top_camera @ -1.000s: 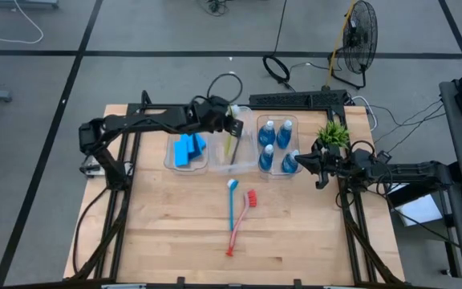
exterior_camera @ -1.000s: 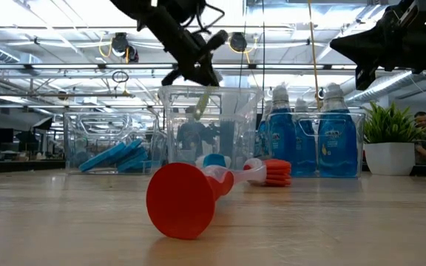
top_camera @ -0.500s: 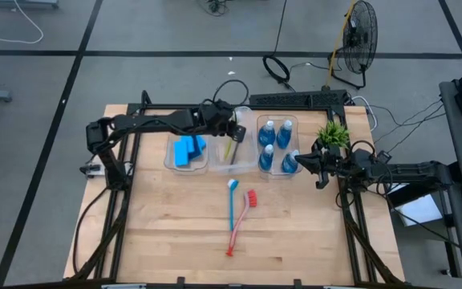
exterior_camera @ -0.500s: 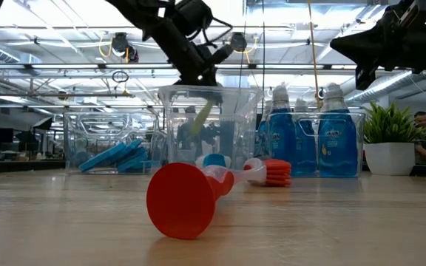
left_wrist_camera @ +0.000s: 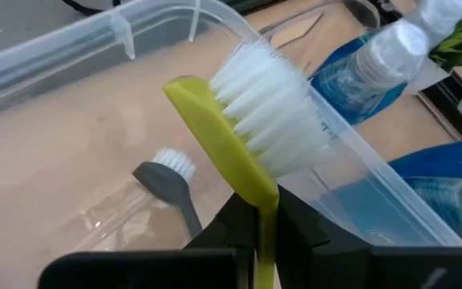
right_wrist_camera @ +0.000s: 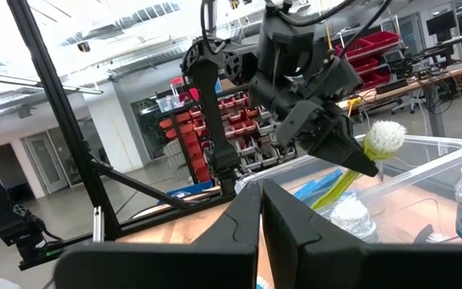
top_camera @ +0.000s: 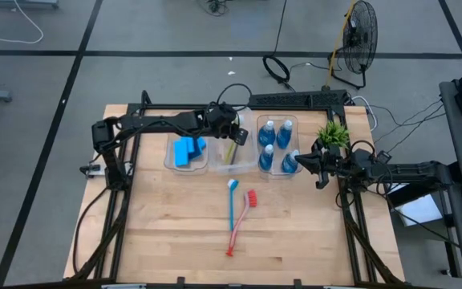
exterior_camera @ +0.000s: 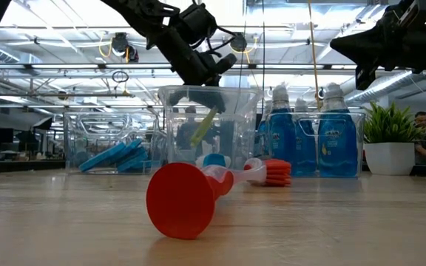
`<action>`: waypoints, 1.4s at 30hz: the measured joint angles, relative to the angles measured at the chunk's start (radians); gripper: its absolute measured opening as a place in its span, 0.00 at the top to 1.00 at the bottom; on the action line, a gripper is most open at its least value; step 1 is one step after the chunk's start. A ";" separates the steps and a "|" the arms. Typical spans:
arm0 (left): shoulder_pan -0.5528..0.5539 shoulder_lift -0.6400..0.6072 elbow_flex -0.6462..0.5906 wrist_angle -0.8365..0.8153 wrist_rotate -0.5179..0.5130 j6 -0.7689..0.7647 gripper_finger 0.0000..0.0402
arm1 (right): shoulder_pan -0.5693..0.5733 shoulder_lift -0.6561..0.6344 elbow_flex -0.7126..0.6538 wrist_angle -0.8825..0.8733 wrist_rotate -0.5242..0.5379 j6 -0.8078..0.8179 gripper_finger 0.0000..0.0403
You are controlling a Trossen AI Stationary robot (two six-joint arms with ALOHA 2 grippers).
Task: Pick & Place Kitchen Sink Supplies
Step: Put the light green dishwashing brush into the white bin, then put the blue dishwashing brush into the white bin
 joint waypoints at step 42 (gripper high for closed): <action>0.001 -0.056 0.000 0.103 0.003 0.087 0.47 | 0.000 0.000 0.000 0.000 -0.001 0.000 0.99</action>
